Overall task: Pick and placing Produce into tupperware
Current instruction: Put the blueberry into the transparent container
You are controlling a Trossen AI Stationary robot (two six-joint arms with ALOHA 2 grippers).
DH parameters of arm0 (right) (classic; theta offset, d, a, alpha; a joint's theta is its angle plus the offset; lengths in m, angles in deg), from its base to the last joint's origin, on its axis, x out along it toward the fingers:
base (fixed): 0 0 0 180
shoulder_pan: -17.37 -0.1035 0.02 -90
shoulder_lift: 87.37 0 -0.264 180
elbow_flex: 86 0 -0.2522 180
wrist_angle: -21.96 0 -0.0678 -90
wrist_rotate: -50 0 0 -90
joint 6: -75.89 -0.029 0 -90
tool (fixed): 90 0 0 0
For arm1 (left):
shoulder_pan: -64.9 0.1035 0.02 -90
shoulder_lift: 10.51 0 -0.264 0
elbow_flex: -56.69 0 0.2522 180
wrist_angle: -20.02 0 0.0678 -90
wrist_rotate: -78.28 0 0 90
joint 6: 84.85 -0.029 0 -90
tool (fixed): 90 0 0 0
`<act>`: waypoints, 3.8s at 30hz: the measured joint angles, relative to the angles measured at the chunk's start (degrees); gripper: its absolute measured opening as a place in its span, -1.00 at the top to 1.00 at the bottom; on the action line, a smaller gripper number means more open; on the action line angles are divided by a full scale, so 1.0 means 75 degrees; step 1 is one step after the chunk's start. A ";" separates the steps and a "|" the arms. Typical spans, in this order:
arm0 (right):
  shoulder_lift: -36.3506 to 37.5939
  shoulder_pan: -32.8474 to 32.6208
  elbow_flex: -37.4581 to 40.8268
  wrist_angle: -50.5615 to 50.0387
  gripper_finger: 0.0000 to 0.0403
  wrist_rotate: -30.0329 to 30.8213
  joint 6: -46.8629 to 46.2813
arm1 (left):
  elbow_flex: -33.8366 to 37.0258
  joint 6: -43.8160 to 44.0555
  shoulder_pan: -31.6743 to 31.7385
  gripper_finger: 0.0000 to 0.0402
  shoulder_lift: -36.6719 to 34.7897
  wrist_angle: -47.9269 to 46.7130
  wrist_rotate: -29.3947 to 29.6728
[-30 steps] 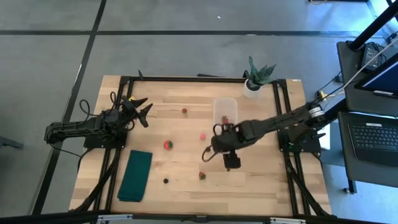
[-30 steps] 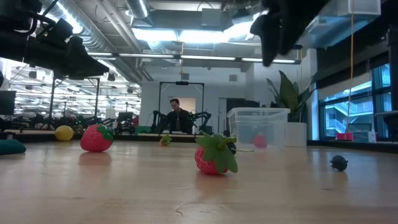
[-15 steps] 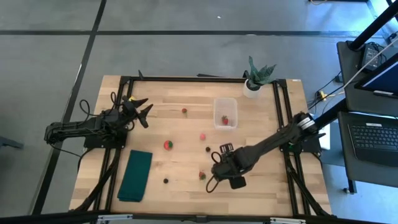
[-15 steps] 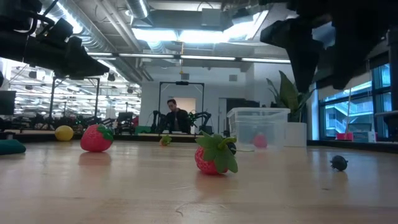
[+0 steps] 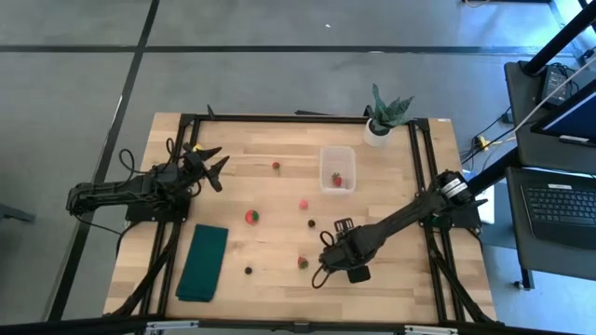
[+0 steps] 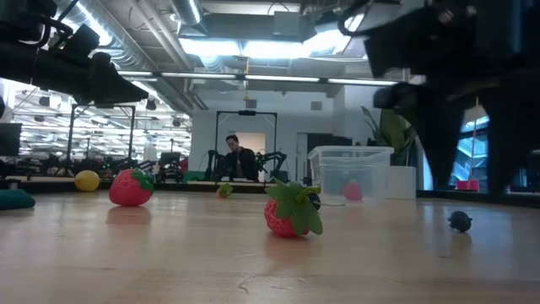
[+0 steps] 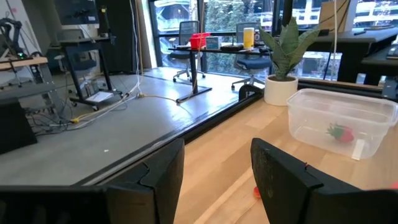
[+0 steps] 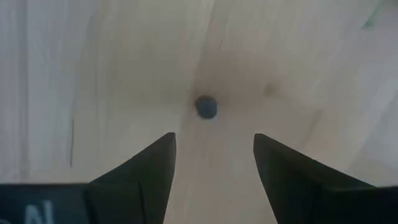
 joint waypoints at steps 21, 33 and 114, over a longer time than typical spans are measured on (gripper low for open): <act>0.0024 -0.0035 0.1079 0.1760 -0.08 -0.0202 0.0001 | 0.0000 0.0026 0.0003 0.11 0.0000 -0.0003 -0.0146; 0.0015 -0.0035 0.1066 0.1802 -0.07 -0.0198 0.0223 | 0.0000 0.0036 0.0003 0.11 -0.0002 -0.0003 -0.0144; 0.3587 0.4467 0.0851 0.1591 0.79 0.1827 -0.2595 | 0.0000 0.0224 0.0000 0.11 -0.0003 -0.0003 -0.0137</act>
